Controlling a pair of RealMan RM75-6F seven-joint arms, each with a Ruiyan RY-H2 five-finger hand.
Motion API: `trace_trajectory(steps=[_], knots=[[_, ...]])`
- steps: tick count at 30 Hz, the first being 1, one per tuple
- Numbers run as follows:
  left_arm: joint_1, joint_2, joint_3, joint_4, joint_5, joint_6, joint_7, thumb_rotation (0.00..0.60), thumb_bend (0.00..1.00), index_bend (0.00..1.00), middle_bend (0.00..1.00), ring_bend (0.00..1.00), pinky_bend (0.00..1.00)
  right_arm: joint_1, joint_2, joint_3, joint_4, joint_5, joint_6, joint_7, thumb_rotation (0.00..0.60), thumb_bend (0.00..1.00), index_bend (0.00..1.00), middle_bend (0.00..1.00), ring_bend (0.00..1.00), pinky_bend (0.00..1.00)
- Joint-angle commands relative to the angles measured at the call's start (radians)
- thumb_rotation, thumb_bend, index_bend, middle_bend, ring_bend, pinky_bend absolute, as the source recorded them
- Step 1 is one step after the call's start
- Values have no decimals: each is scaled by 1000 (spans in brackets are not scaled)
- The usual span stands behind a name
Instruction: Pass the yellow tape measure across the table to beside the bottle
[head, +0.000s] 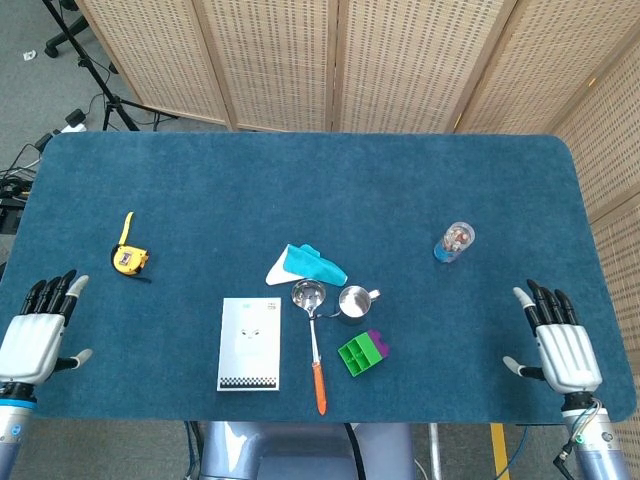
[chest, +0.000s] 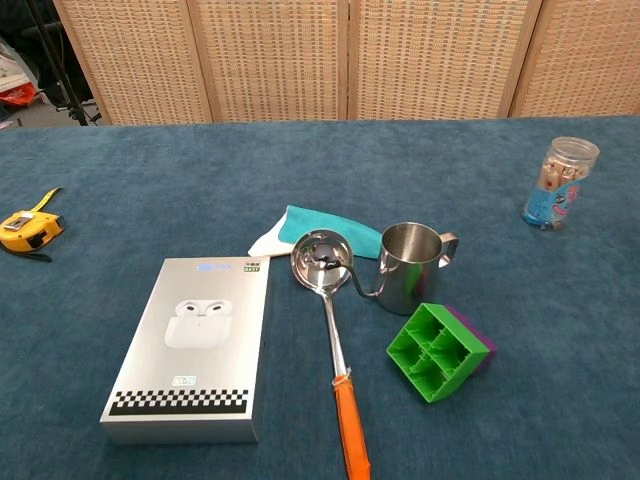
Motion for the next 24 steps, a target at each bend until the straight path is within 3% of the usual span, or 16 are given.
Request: trace_trajectory(steps=[1,8,14,24], knots=[[-11,7,-6,-4,-13,-19,-3,600,113,0,0,0,0,-1,1,1,0,3,0,2,600,53,14,0,0,0],[-129,121,-82,-11,-120,-208,-64,600,124,0,0,0,0,0,3,5,1,11,-2,7,600,53,14,0,0,0],[-285,236,-122,59,-217,-546,-217,600,130,1,0,0,0,6,-4,8,13,24,-19,9,600,53,14,0,0,0],[-425,144,-109,283,-322,-734,-176,600,144,57,0,0,0,14,-18,17,32,51,-37,3,600,53,14,0,0,0]])
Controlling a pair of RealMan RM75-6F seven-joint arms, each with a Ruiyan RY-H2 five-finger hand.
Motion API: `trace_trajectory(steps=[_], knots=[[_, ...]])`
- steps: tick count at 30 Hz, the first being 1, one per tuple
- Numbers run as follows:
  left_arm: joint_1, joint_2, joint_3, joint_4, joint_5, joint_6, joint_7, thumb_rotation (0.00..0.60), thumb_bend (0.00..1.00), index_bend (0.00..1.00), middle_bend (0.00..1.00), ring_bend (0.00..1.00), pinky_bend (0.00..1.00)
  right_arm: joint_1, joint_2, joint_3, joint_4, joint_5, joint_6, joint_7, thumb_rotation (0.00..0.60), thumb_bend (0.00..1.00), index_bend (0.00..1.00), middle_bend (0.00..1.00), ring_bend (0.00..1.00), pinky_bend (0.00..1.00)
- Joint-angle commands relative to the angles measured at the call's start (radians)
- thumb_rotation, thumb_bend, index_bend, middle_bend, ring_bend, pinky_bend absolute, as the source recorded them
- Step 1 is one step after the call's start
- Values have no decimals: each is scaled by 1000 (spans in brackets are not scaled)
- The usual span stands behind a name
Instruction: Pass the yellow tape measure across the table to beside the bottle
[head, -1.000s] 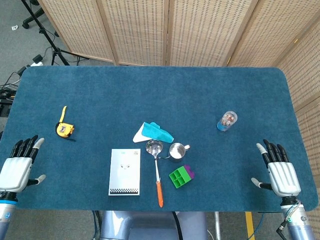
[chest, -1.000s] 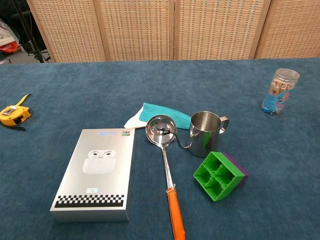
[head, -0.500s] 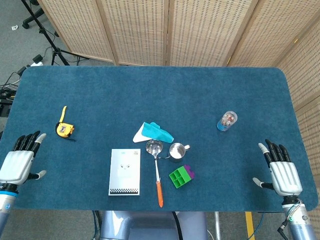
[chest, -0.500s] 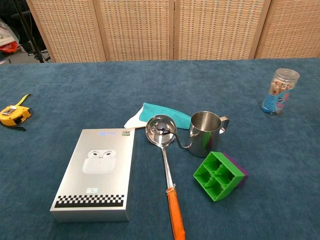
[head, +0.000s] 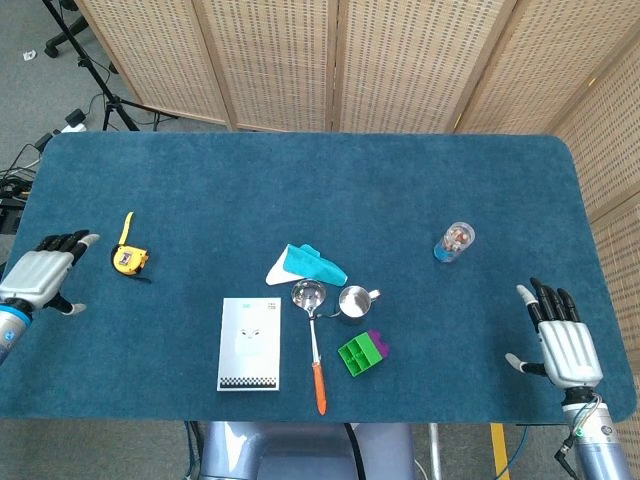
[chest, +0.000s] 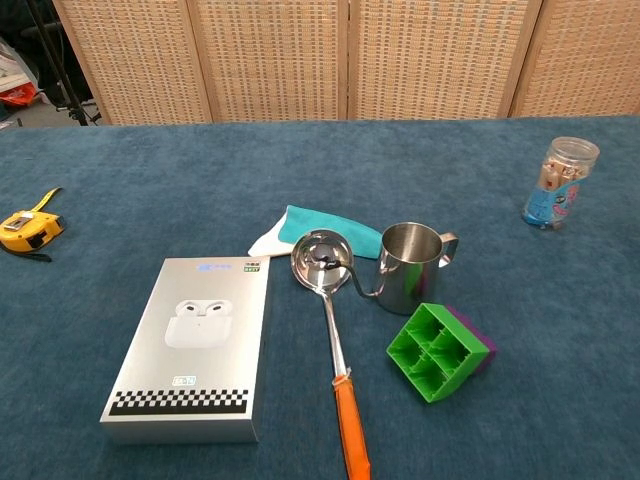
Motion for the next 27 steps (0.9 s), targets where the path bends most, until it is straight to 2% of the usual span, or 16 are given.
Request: trace_trajectory(steps=[1,6,10,20,27], knots=[[-56,-59,1,97,-63,-59,3,600,145,75,0,0,0,2,-3,2,4,7,-5,0,600,53,14,0,0,0],[-99,-126,12,204,-107,-120,-1,600,151,147,0,0,0,5,-9,7,14,22,-14,-2,600,53,14,0,0,0],[-127,-187,25,278,-109,-138,11,600,155,165,0,0,0,9,-15,8,22,30,-23,-7,600,53,14,0,0,0],[-168,-265,43,373,-115,-163,14,600,155,178,0,0,0,13,-22,9,27,38,-28,-13,600,53,14,0,0,0],[-198,-302,61,424,-105,-225,1,600,159,184,0,0,0,13,-31,11,40,32,-18,-6,600,53,14,0,0,0]])
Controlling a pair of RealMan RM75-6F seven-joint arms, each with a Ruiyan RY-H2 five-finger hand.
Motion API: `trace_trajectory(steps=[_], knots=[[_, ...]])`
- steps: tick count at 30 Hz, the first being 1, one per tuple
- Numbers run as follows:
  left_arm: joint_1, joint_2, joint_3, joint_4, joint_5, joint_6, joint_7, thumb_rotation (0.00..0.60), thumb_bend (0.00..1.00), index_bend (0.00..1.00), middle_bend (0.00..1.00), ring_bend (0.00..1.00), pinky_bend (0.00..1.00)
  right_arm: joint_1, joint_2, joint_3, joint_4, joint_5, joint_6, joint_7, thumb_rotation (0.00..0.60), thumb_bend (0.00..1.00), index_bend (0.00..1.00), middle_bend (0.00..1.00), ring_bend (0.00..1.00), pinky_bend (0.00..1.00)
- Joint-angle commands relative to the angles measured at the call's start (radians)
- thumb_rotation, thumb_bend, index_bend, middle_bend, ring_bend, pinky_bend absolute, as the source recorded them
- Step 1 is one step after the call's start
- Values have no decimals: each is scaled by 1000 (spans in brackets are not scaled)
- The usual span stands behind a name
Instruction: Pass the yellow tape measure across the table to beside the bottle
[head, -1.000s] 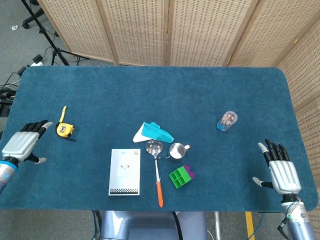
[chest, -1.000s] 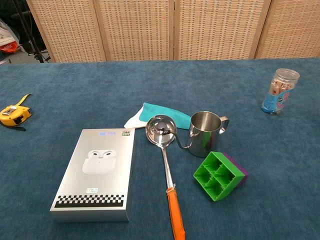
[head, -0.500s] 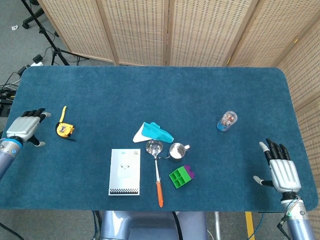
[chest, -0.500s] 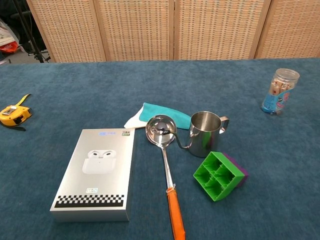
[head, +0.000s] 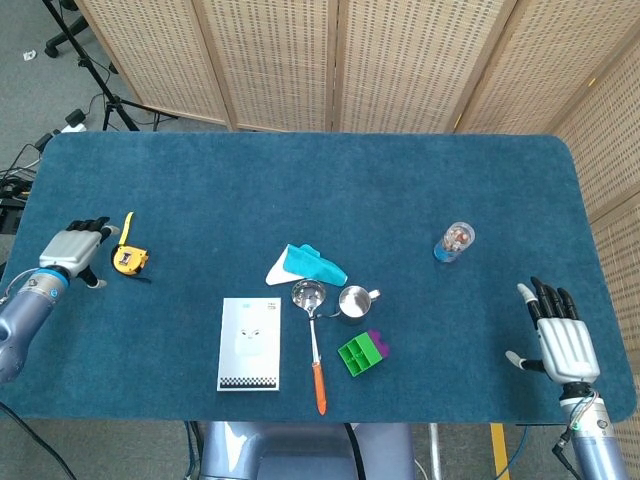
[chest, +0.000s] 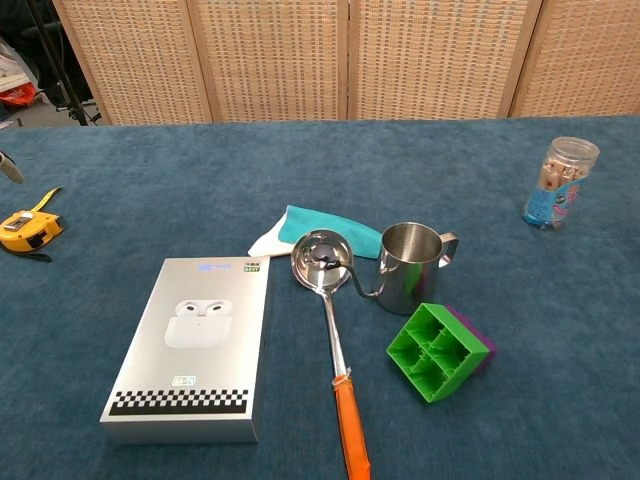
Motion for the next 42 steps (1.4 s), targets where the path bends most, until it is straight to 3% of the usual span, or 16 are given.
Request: trace_trajectory(steps=[1,31,42], knots=[[-15,-17,12,23,12,-26,-5,600,160,186,0,0,0,-1,-3,1,5,-4,6,5,600,53,14,0,0,0],[-50,-145,51,161,6,-28,26,600,168,214,0,0,0,-6,-2,5,9,1,17,13,600,53,14,0,0,0],[-54,-165,59,181,-7,-22,41,600,265,239,0,0,0,-6,-3,5,11,0,18,15,600,53,14,0,0,0]])
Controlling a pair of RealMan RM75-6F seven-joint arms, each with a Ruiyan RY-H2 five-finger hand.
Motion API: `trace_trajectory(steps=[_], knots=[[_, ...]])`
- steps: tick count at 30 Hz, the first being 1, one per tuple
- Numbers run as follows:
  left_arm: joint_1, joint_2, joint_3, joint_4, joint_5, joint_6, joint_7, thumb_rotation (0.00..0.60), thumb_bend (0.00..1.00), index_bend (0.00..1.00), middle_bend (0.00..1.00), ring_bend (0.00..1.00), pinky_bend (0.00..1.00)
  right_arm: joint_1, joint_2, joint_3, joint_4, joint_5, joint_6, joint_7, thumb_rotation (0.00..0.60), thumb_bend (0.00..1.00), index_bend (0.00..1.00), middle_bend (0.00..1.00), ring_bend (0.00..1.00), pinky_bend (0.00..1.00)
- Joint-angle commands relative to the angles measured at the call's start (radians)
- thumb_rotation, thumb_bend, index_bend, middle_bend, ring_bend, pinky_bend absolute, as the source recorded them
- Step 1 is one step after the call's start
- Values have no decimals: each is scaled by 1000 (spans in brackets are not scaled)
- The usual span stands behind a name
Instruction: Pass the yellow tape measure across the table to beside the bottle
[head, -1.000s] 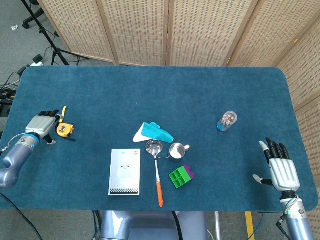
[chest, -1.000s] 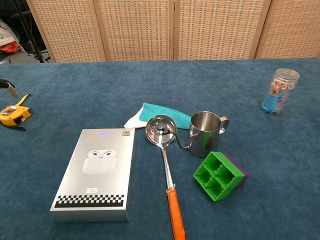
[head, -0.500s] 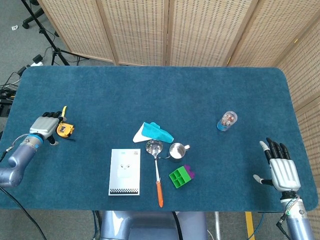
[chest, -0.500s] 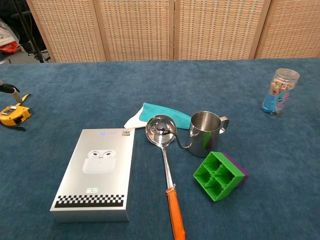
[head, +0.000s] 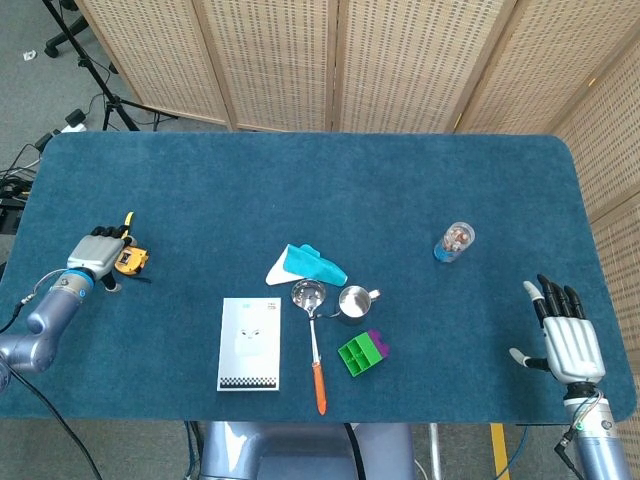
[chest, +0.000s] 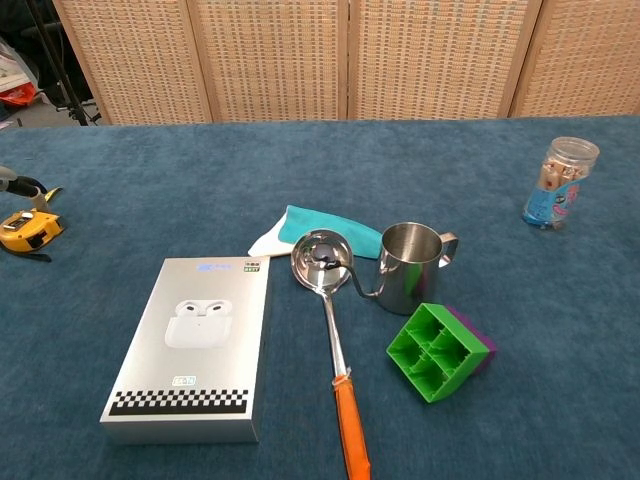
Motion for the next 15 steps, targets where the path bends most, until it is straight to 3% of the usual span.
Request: trace_trajectory(steps=[1,8,15], knots=[[-1,1,0,2,-4,2,2,600,285,239,0,0,0,0,-1,0,0,0,0,-1,600,53,14,0,0,0],[-1,4,4,1,-10,4,7,600,361,248,0,0,0,0,-1,-1,-2,-2,1,-4,600,53,14,0,0,0],[-2,-5,6,9,-13,2,9,600,364,252,0,0,0,-2,0,0,-3,-2,5,0,600,53,14,0,0,0]])
